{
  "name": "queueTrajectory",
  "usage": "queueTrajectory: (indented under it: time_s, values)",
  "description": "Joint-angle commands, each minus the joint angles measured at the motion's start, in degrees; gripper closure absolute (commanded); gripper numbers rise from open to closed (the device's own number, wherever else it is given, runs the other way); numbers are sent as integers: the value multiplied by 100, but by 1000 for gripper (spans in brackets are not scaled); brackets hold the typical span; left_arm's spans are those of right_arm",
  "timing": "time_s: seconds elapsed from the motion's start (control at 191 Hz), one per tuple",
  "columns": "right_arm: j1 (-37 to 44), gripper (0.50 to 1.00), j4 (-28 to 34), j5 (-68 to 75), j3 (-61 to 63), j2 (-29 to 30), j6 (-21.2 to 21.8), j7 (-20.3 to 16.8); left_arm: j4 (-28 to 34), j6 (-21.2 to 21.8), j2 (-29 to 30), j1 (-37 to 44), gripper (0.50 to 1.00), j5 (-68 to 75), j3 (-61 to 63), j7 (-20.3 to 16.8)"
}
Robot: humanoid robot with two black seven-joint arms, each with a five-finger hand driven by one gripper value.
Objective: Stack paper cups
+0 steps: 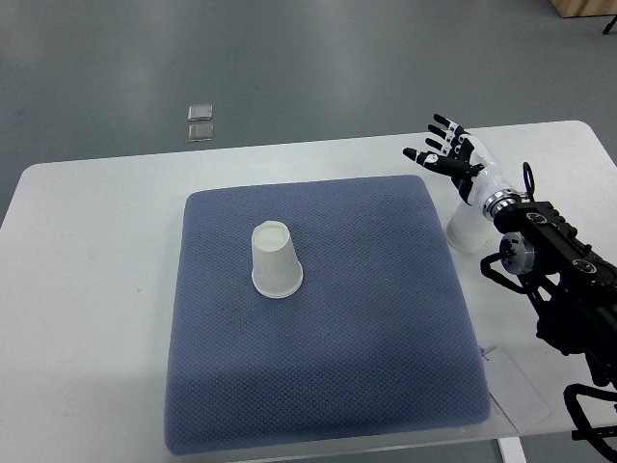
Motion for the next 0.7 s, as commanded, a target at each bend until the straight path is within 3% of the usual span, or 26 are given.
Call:
queueTrajectory:
  time_s: [0.0, 0.692]
  values:
    - [-1, 564, 0, 0, -1, -9, 1, 9, 0, 0, 0, -7, 500, 6, 12, 0]
    - [8, 564, 0, 26, 8, -35, 27, 18, 9, 0, 0, 2, 500, 6, -23, -26]
